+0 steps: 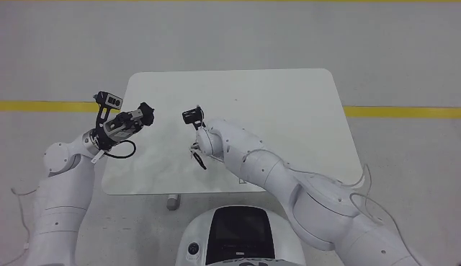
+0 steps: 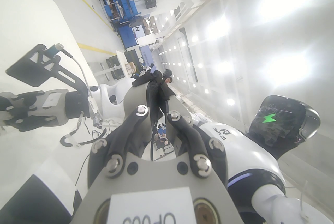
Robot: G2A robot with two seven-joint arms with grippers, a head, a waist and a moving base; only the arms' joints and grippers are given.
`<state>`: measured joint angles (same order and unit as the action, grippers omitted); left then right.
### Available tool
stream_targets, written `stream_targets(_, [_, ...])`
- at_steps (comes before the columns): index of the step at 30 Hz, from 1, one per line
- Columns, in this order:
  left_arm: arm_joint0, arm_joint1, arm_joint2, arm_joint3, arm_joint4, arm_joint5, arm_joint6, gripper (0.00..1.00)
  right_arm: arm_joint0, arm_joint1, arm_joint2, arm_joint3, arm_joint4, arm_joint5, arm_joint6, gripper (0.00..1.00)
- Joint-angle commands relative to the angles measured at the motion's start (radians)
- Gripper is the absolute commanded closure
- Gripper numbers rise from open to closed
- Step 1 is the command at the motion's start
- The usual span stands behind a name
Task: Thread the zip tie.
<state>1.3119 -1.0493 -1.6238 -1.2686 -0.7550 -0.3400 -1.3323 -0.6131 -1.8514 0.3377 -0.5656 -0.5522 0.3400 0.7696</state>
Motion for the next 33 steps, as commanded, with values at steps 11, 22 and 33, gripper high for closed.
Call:
stream_targets(11, [0.0,0.0,0.0,0.0,0.0,0.0,0.0,1.0,-0.01,-0.021,0.017,0.035,-0.069,0.0,0.102,1.0])
stream_targets(22, [0.0,0.0,0.0,0.0,0.0,0.0,0.0,1.0,-0.007,-0.025,0.031,0.051,-0.101,-0.045,0.19,1.0])
stream_targets(33, [0.0,0.0,0.0,0.0,0.0,0.0,0.0,1.0,-0.007,-0.03,0.031,0.065,-0.15,-0.082,0.281,1.0])
